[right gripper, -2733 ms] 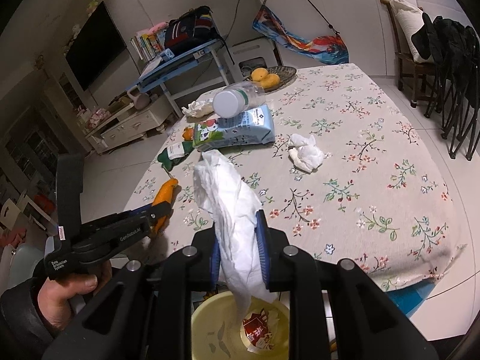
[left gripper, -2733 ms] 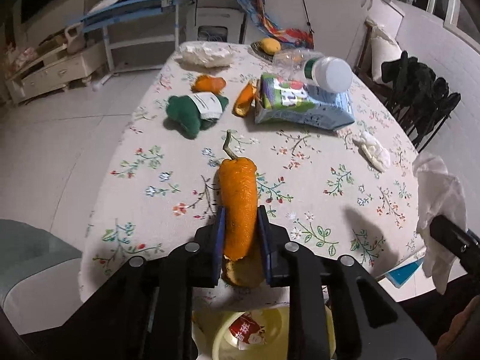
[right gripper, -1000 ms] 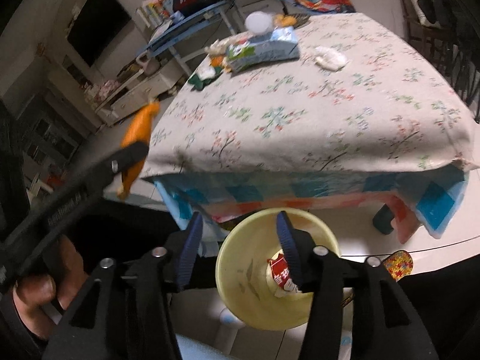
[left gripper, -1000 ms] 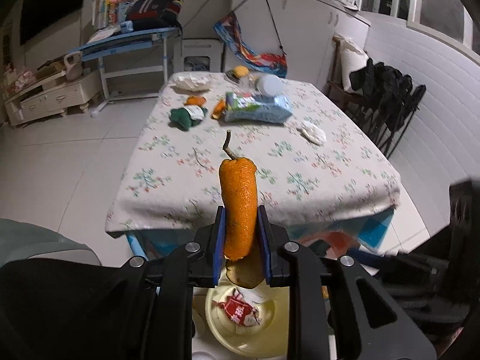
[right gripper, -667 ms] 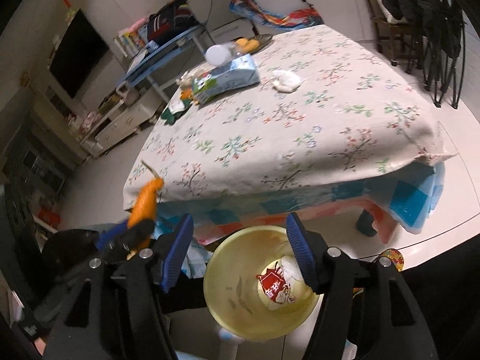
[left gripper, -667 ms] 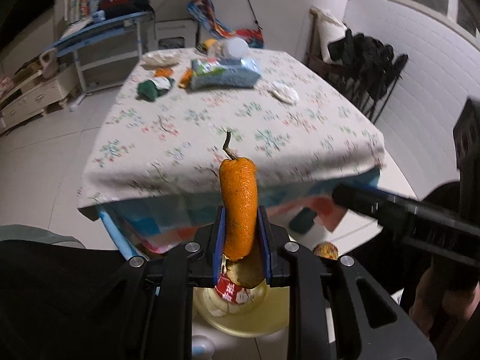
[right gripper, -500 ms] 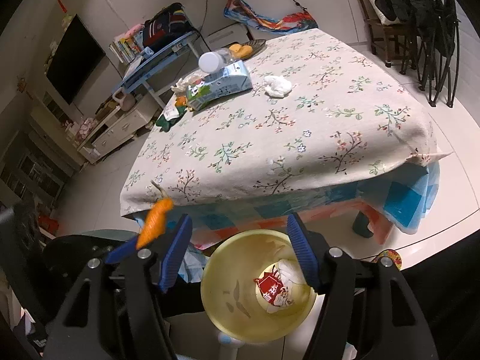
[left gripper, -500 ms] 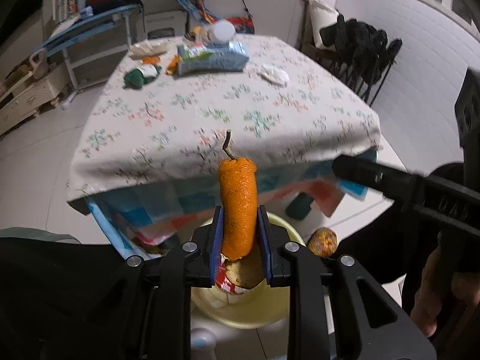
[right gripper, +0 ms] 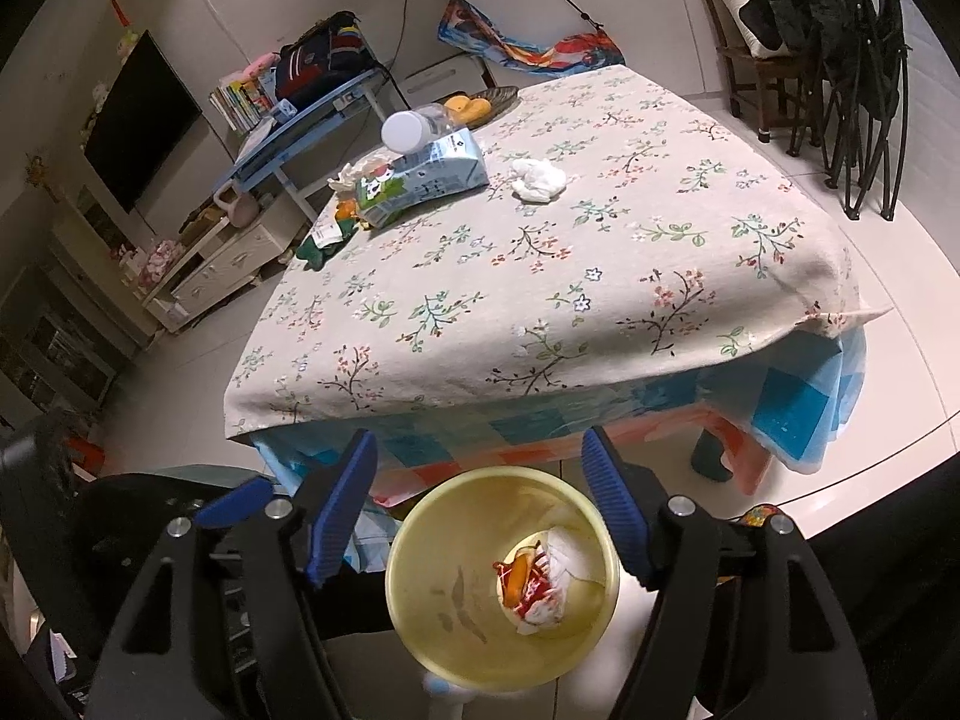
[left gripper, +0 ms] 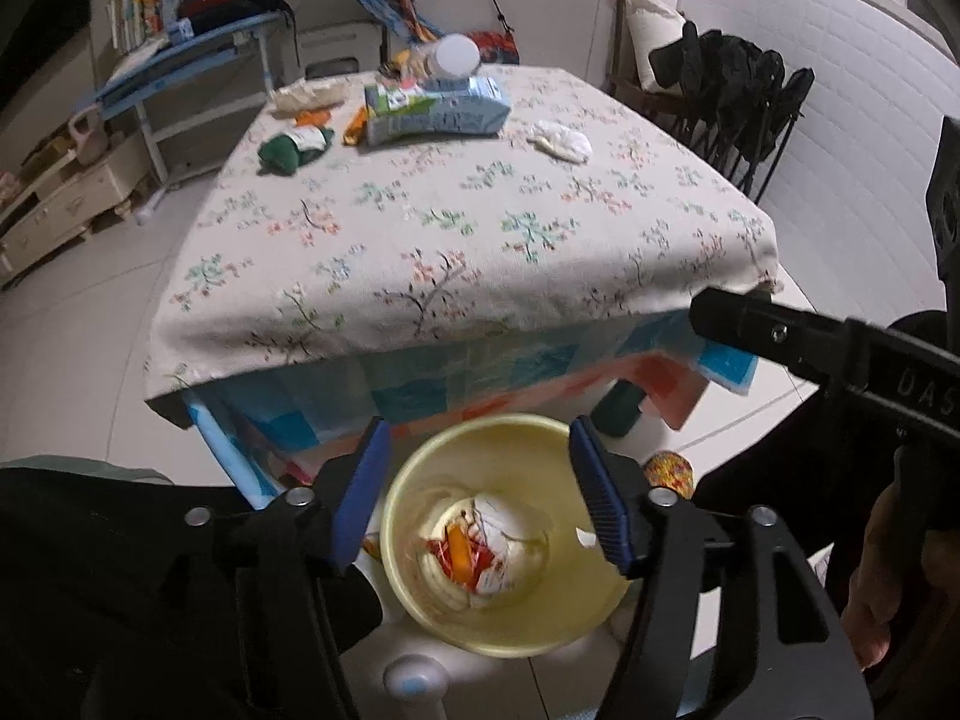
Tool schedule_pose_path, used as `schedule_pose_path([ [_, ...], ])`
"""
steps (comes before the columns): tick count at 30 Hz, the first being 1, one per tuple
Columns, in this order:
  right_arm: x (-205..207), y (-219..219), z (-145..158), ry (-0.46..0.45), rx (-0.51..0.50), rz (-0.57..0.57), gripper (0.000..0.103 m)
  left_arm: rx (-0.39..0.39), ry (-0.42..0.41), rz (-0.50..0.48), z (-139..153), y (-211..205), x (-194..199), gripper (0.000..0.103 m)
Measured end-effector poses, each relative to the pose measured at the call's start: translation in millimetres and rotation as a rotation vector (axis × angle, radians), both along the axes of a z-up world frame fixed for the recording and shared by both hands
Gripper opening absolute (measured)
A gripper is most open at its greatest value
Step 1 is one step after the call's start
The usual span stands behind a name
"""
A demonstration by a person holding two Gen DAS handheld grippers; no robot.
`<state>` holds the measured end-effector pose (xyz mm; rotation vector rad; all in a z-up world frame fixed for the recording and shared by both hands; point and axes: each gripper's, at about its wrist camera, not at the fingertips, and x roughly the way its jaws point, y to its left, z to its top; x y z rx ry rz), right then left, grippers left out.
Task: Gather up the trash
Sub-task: 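Open the left tool over the basin to drop the orange peel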
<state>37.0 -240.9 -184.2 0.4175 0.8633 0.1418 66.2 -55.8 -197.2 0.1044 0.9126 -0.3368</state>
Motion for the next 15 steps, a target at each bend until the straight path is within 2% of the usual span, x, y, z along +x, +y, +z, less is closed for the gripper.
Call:
schedule_pose_path([
  [5, -0.7, -1.3, -0.4, -0.002, -0.01, -0.007, 0.07, 0.005, -0.065, 0.029, 8.5, 2.1, -1.8, 0.073],
  [15, -0.4, 0.7, -0.7, -0.007, -0.027, -0.006, 0.072, 0.003, -0.105, 0.086, 13.7, 10.5, 1.1, 0.08],
])
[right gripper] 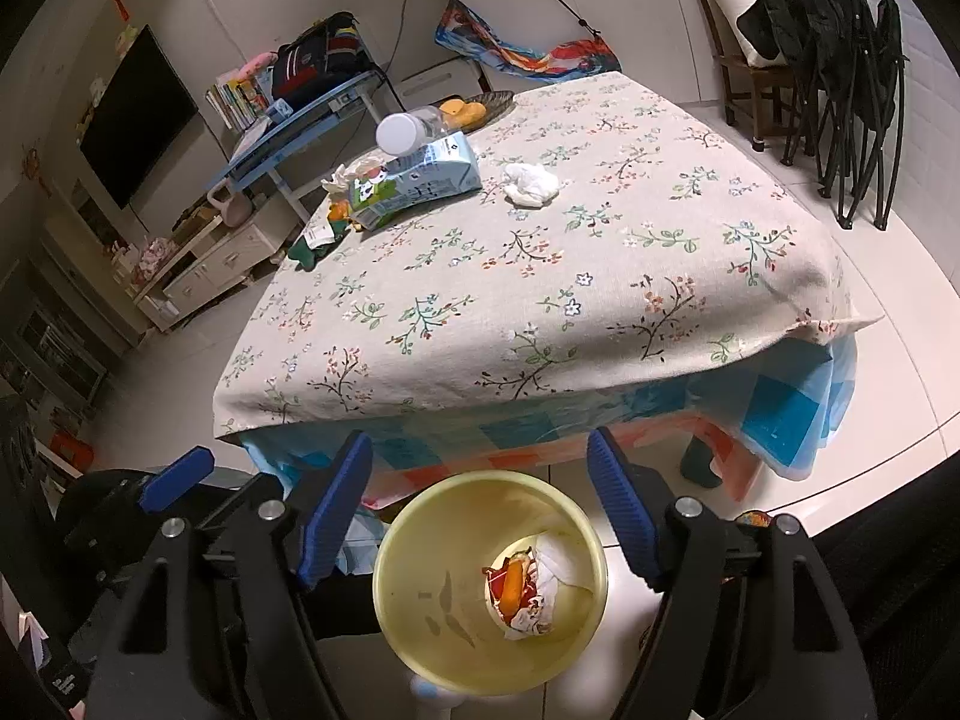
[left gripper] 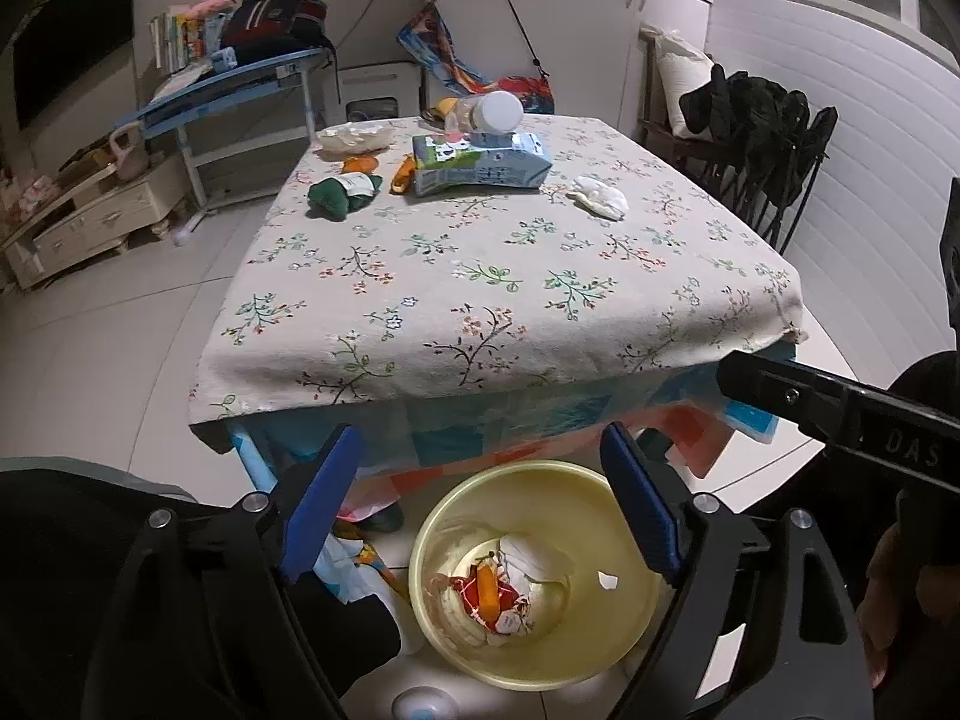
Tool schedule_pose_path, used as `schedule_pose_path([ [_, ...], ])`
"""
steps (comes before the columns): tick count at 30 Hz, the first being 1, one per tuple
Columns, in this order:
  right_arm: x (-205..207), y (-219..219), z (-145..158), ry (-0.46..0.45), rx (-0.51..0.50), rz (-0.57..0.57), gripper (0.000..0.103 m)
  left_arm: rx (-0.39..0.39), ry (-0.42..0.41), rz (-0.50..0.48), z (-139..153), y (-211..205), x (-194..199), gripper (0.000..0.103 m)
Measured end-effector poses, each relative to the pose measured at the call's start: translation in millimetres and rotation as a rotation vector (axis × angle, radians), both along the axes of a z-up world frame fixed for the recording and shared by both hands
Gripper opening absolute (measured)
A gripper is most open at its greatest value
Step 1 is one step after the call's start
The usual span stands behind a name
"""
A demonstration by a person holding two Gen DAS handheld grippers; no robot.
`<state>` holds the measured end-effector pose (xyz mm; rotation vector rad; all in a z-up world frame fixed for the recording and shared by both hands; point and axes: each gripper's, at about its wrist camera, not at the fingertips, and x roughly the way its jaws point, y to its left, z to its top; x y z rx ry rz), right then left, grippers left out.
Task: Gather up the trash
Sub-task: 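Open the left tool over the basin to drop the orange peel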
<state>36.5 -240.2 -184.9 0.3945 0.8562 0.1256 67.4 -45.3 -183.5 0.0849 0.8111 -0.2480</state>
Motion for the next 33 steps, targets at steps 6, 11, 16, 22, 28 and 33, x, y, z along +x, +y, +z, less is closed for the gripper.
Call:
schedule_pose_path([
  [6, -0.5, -0.4, 0.1, -0.001, -0.001, -0.002, 0.074, 0.008, -0.007, 0.01, -0.4, 0.8, -0.5, 0.083],
  [11, -0.2, -1.3, -0.1, -0.002, -0.005, -0.003, 0.074, 0.011, -0.007, 0.012, -0.7, 0.7, -0.4, 0.084],
  [16, 0.1, -1.6, -0.3, -0.002, -0.005, -0.002, 0.075, 0.013, -0.007, 0.016, -1.5, 0.4, 0.4, 0.085],
  [22, 0.0, -1.6, 0.5, -0.004, -0.009, -0.002, 0.075, 0.013, -0.007, 0.017, -1.7, 0.9, 0.4, 0.086],
  [28, 1.0, -1.7, 2.4, -0.011, -0.021, 0.001, 0.075, 0.013, -0.009, 0.019, -2.2, 1.0, 1.6, 0.086],
  [33, 2.9, 1.7, 5.0, -0.019, -0.026, 0.005, 0.075, 0.011, -0.009, 0.02, -2.1, 0.9, 2.0, 0.086],
])
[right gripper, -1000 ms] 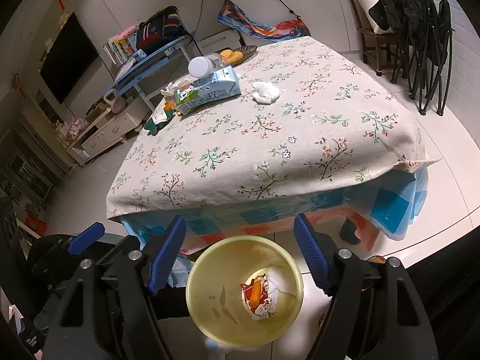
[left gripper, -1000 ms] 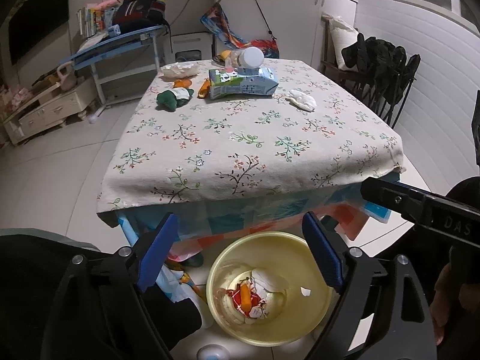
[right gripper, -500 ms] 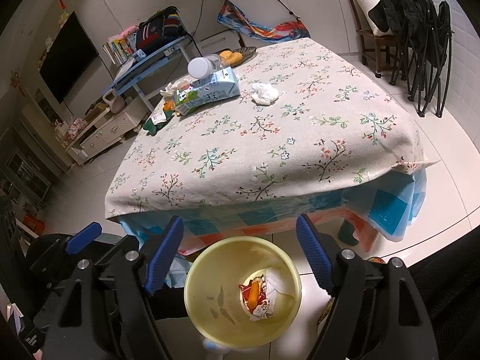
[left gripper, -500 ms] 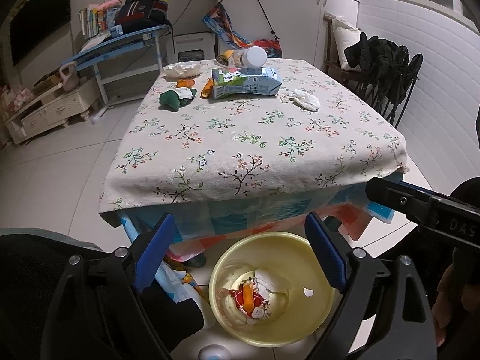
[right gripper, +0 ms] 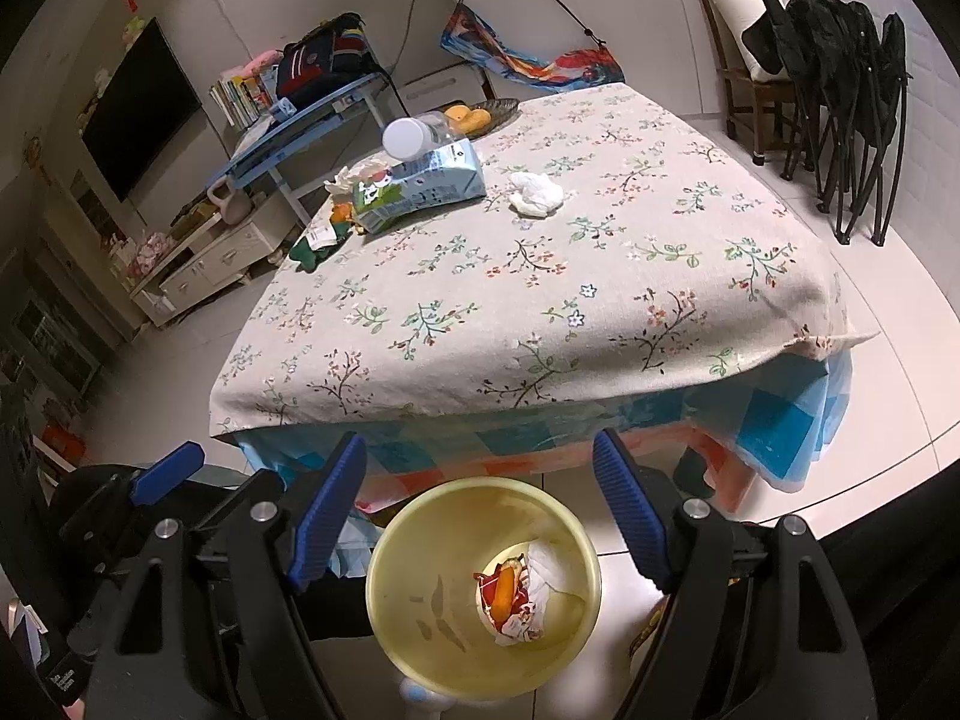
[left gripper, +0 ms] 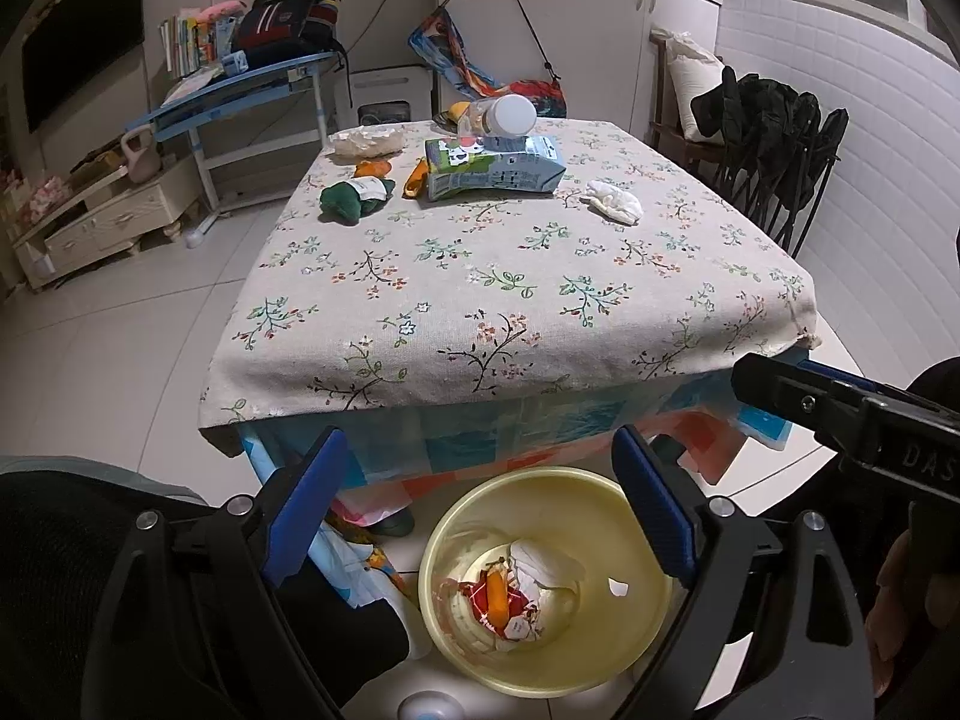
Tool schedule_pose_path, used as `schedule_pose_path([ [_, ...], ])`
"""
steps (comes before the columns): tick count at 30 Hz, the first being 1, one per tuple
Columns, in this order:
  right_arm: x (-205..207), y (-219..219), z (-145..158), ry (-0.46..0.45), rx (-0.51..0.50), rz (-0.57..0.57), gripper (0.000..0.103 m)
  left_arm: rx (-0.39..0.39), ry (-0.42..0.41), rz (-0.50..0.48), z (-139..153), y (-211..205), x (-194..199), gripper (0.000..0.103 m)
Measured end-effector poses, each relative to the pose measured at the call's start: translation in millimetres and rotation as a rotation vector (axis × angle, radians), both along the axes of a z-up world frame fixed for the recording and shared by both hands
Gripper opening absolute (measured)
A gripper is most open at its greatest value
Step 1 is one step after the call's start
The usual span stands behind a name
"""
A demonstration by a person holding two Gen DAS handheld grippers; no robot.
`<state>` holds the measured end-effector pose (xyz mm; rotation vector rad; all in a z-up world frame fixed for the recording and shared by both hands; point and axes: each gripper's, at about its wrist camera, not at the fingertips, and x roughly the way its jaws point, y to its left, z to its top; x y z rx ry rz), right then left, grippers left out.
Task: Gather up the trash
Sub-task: 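Open the left tool over the basin to drop the orange peel, then grasp the white tissue with the right tool while the left tool grasps the green plush toy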
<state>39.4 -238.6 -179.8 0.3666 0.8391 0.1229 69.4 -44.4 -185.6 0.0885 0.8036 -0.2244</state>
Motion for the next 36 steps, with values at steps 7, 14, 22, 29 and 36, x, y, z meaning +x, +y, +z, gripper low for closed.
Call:
schedule_pose_path([
  [7, 9.7, 7.9, 9.4, -0.028, -0.029, 0.027, 0.078, -0.001, -0.011, -0.005, 4.7, -0.4, 4.8, 0.087],
  [14, 30.4, 6.0, 17.4, -0.047, -0.056, 0.044, 0.078, -0.009, -0.024, 0.044, 16.7, 13.6, 30.8, 0.088],
  [22, 56.4, -3.1, 19.7, -0.042, -0.075, 0.048, 0.078, -0.015, -0.023, 0.12, 27.4, 38.3, 79.7, 0.088],
  [29, 86.7, -5.3, 22.7, -0.035, -0.11, 0.078, 0.078, -0.037, -0.018, 0.162, 35.1, 53.3, 130.7, 0.088],
  [36, 124.8, -8.3, 22.3, -0.022, -0.145, 0.1, 0.078, -0.029, 0.007, 0.19, 31.2, 58.8, 192.5, 0.088],
])
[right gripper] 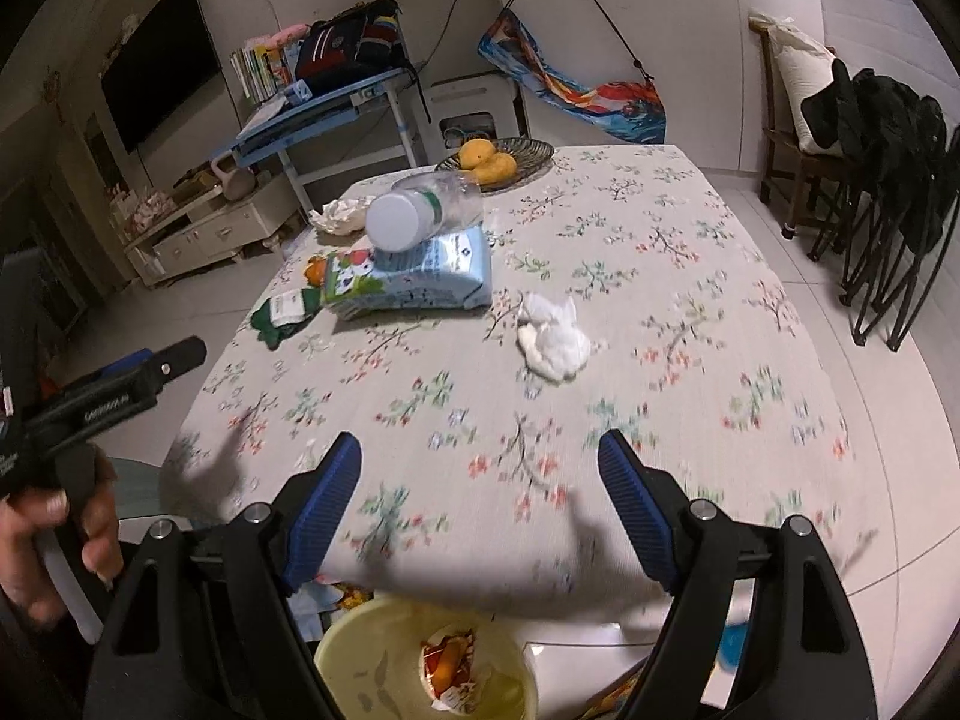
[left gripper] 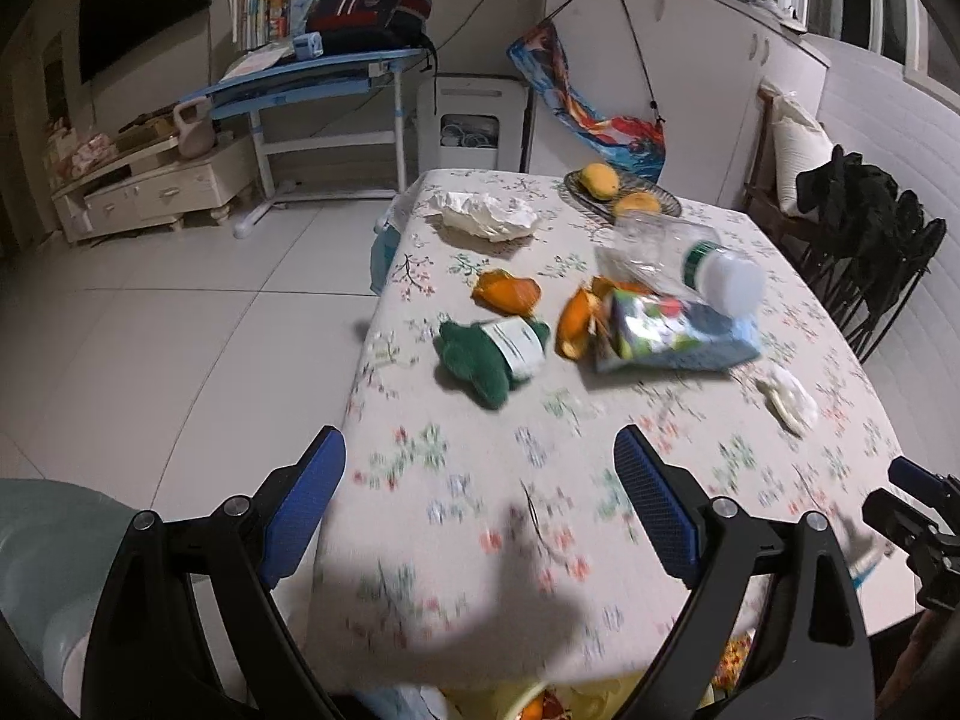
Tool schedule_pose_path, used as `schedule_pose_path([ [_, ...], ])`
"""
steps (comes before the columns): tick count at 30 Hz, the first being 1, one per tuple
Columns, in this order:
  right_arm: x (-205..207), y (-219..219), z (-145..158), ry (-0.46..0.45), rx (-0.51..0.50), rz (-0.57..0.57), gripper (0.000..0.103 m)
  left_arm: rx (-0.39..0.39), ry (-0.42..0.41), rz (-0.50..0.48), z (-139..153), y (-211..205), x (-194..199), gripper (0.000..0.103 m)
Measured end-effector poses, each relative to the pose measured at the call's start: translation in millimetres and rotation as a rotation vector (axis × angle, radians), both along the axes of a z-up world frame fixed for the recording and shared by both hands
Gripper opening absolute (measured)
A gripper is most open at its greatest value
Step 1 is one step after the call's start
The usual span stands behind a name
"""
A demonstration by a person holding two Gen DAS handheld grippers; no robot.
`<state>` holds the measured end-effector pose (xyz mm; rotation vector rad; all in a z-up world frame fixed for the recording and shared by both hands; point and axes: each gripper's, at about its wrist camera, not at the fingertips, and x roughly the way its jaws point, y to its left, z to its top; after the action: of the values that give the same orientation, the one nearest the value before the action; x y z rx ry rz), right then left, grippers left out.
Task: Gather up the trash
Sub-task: 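Grasp the white tissue with the right tool while the left tool grasps the green plush toy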
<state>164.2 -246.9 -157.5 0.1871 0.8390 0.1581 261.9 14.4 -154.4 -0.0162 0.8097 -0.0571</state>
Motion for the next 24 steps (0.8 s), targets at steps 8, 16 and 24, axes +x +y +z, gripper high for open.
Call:
schedule_pose_path([
  [8, 38.8, -6.6, -7.9, 0.024, -0.017, -0.006, 0.078, 0.059, 0.051, -0.067, -16.9, -6.5, 57.3, 0.088],
  [16, 55.1, -7.0, -18.8, 0.062, -0.024, -0.01, 0.078, 0.099, 0.074, -0.155, -32.1, -15.4, 88.8, 0.088],
  [24, 62.9, -6.7, -26.7, 0.083, -0.029, -0.012, 0.078, 0.105, 0.102, -0.213, -41.7, -24.4, 103.3, 0.088],
])
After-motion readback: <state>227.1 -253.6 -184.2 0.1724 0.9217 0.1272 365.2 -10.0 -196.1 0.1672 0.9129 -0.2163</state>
